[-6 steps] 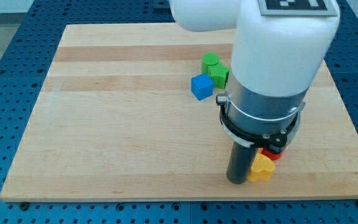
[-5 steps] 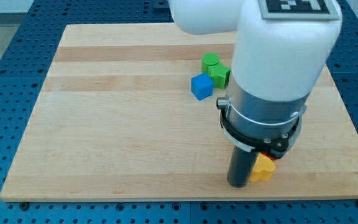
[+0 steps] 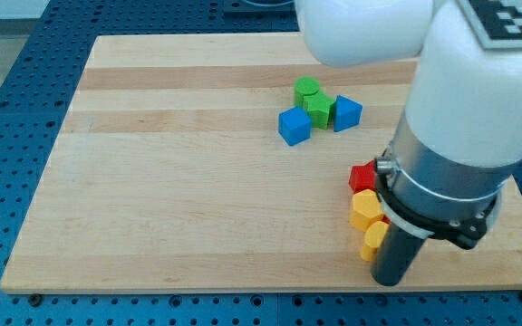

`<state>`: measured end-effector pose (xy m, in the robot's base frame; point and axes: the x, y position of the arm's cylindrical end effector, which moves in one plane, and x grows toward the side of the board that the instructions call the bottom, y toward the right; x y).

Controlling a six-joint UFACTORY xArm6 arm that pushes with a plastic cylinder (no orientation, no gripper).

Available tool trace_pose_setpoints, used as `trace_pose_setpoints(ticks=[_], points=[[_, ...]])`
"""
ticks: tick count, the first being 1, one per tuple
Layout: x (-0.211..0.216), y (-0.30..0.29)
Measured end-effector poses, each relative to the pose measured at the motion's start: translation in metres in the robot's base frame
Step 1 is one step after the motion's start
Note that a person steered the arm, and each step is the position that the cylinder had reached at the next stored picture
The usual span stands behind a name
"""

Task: Place the yellow heart in between the yellow hexagon and red star to form a diagonal line

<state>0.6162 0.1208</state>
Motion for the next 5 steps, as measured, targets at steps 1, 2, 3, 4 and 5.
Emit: trace_pose_setpoints(ticks=[1, 2, 3, 4, 5], points=[[0.002, 0.004], [0.002, 0.003], [-0.017, -0.007], [-0.057, -0.012], [-0.086, -0.012]])
